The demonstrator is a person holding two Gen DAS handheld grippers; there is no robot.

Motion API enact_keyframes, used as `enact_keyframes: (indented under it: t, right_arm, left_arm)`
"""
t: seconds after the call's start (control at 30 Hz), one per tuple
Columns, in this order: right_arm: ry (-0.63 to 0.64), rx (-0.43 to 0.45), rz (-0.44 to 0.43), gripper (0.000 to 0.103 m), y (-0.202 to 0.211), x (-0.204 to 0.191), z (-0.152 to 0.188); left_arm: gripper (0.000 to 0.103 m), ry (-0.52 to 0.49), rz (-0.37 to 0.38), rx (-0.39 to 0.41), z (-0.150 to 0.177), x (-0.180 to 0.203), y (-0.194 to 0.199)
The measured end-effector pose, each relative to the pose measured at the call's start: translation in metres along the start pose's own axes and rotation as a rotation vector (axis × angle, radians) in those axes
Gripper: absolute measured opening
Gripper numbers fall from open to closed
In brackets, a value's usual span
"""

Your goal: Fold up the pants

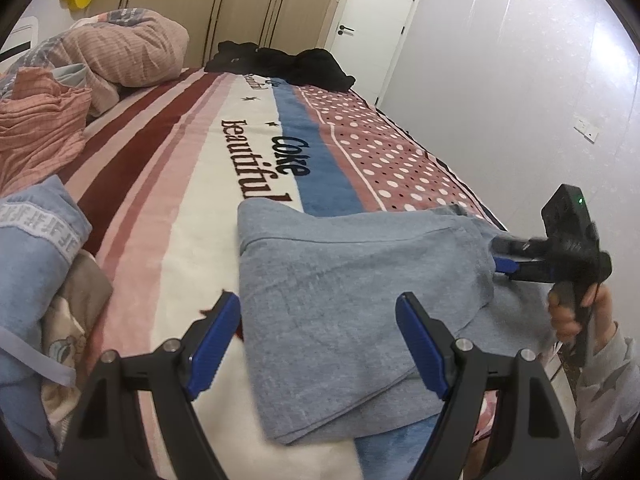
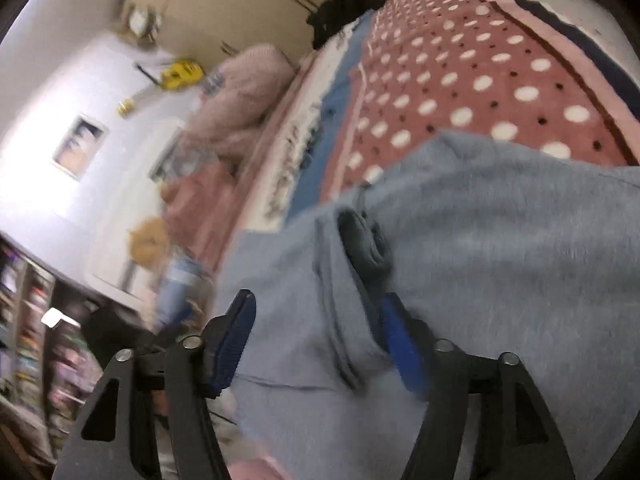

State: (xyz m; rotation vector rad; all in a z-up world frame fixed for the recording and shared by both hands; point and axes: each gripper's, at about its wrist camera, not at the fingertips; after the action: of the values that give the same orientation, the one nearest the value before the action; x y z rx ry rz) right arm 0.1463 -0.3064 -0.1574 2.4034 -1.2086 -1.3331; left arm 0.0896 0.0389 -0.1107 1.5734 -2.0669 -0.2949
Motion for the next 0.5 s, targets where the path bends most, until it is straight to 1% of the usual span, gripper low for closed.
enact_keyframes:
  t: [0.03, 0.07, 0.1, 0.13, 0.17, 0.2, 0.23, 0.27, 0.3, 0.4, 0.47, 0.5]
  right_arm:
    - [0.034, 0.003, 0.02, 0.062, -0.002, -0.003, 0.003]
    - [0.064, 0.0, 0.02, 0.061, -0.006, -0.007, 0.006]
    - [0.065, -0.011, 0.002, 0.058, -0.011, -0.008, 0.007]
    - [0.057, -0.034, -0.025, 0.038, -0.016, -0.011, 0.009]
    - [0.064, -0.074, -0.053, 0.009, -0.023, -0.017, 0.013]
    - [0.106, -0.088, -0.041, 0.003, -0.025, -0.024, 0.015]
    - [0.176, -0.064, 0.001, 0.003, -0.02, -0.034, 0.02]
    - [0.216, -0.034, 0.041, 0.002, -0.014, -0.041, 0.021]
    - [0.213, -0.006, 0.075, 0.002, -0.006, -0.043, 0.02]
    - [0.094, 0.027, 0.101, 0.002, 0.022, -0.026, 0.018]
    - [0.095, 0.05, 0.146, 0.001, 0.039, -0.017, 0.02]
    - [0.069, 0.057, 0.163, 0.001, 0.048, -0.007, 0.021]
  left_arm:
    - [0.077, -0.002, 0.002, 0.001, 0.0, 0.001, 0.001]
    - [0.077, -0.006, 0.004, 0.001, 0.0, 0.002, 0.002]
    - [0.077, -0.013, 0.002, 0.001, 0.0, 0.004, 0.003]
    - [0.077, -0.018, -0.002, 0.001, 0.0, 0.005, 0.004]
    - [0.077, -0.02, -0.004, 0.001, 0.0, 0.005, 0.004]
    - [0.077, -0.021, -0.007, 0.001, 0.0, 0.005, 0.005]
    - [0.077, -0.021, -0.008, 0.002, 0.0, 0.005, 0.006]
    - [0.077, -0.021, -0.009, 0.002, 0.0, 0.005, 0.006]
    - [0.077, -0.022, -0.01, 0.001, 0.001, 0.005, 0.007]
    - [0.077, -0.024, -0.007, -0.007, 0.002, 0.007, 0.004]
    - [0.077, -0.025, -0.001, -0.013, 0.002, 0.009, 0.001]
    - [0.077, -0.027, 0.001, -0.016, 0.002, 0.012, -0.001]
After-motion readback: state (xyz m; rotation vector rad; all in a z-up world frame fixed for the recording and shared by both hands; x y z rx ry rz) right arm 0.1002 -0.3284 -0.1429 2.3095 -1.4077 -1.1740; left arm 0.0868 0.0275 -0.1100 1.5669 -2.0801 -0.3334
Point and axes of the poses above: each gripper's, at about its wrist camera, not at the fingertips, and y roughly against the way its jaws point, x to its right, z to its underside, and after that the axes turned 14 degrees about x, right-handed
